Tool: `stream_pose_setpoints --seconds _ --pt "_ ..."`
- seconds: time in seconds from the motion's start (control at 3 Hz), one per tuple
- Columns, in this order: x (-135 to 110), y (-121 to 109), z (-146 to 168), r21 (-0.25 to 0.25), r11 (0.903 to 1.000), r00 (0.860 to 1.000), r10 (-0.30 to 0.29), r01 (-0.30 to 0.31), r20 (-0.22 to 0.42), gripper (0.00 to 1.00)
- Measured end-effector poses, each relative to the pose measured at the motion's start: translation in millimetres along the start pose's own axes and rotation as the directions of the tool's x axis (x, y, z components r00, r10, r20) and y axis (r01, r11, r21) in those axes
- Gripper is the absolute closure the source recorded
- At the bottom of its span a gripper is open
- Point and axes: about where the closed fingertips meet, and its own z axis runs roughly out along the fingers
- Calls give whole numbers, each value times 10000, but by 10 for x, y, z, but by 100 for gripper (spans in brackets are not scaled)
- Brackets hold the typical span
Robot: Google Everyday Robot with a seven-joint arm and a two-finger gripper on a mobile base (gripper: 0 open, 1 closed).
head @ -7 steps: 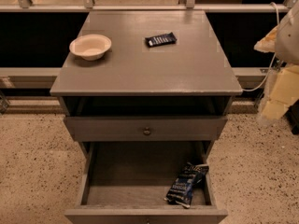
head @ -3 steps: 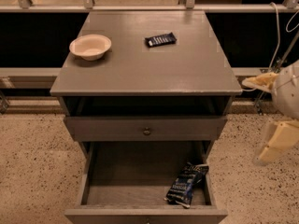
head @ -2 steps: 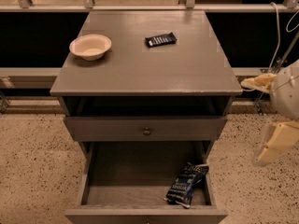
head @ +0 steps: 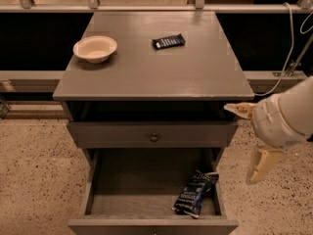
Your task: Pick blue chip bag from middle drawer and place on counter
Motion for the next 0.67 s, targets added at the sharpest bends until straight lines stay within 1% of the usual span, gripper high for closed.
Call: stream_pose_setpoints --seconds 0.33,0.67 --pt "136 12 -114 844 9964 9997 -125 108 194 0" --pt "102 -29 -45 736 9970 9994 -248 232 221 0"
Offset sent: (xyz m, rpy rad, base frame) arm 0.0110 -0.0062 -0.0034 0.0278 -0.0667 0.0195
